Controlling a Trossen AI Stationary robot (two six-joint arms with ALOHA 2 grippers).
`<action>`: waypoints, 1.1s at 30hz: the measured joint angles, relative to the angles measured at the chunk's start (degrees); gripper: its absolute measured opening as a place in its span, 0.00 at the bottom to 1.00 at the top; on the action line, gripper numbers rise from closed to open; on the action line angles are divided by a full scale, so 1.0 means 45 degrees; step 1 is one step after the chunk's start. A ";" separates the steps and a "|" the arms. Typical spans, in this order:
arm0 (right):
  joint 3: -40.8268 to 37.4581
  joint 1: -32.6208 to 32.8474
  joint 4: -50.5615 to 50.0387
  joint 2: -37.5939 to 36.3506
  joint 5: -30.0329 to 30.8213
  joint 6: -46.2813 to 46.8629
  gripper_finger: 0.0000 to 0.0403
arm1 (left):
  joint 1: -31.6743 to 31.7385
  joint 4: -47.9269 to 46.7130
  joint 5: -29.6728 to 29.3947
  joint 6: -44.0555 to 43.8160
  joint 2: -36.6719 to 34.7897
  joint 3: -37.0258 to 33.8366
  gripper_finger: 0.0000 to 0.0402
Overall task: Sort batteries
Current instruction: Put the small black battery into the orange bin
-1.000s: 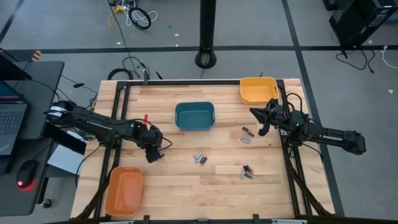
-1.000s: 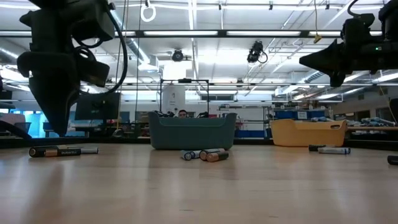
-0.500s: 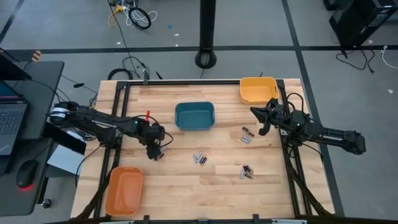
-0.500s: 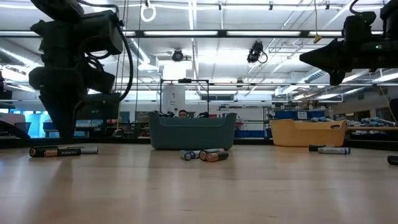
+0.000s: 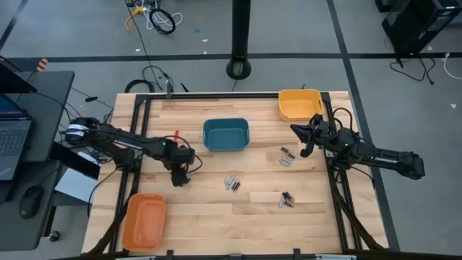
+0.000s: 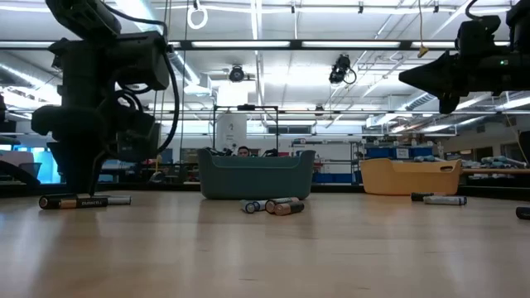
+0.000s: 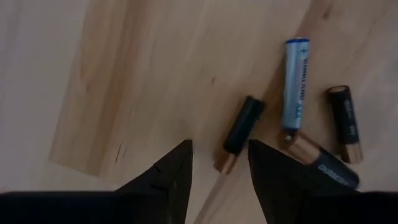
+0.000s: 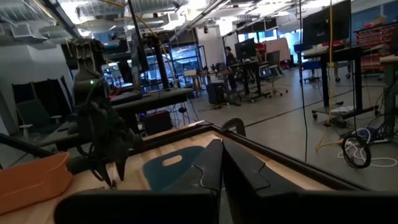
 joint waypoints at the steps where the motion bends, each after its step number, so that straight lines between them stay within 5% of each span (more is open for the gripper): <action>1: 0.0000 0.0000 -0.0005 0.0004 0.0000 0.0000 0.06 | 0.0000 0.0044 0.0025 0.0011 0.0044 0.0004 0.41; 33: 0.0000 0.0000 -0.0005 0.0010 0.0000 0.0000 0.06 | 0.0099 -0.1165 -0.0432 0.3324 0.0217 0.1441 0.40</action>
